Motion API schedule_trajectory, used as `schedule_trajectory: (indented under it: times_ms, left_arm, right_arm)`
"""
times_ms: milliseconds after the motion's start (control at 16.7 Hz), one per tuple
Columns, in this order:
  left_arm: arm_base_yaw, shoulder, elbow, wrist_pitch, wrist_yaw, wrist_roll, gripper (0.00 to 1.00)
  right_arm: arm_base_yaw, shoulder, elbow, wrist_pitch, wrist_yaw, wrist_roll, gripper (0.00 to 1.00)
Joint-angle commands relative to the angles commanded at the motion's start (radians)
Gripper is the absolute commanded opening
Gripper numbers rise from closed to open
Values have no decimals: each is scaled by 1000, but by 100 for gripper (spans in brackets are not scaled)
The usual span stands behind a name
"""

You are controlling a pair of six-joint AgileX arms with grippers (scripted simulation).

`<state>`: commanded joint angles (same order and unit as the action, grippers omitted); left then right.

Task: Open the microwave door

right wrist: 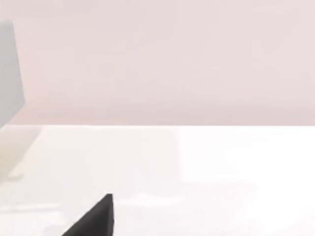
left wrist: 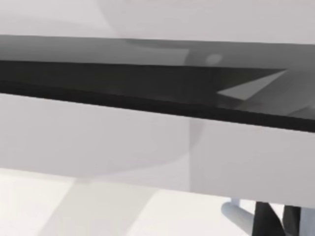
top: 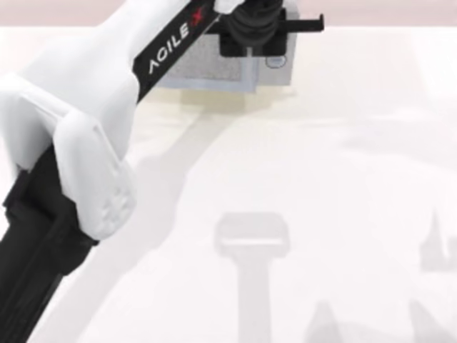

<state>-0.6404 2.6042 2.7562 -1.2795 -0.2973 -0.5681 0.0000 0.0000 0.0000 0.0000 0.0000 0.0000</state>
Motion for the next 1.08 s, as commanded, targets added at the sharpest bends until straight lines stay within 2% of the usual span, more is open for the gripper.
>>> schedule_trajectory:
  times_ms: [540, 1080]
  left_arm:
    - [12, -210, -398, 202, 33, 85, 0]
    - [13, -230, -427, 221, 38, 93, 0]
  right_arm:
    - [0, 0, 0, 0, 0, 0, 100]
    - [0, 0, 0, 0, 0, 0, 100]
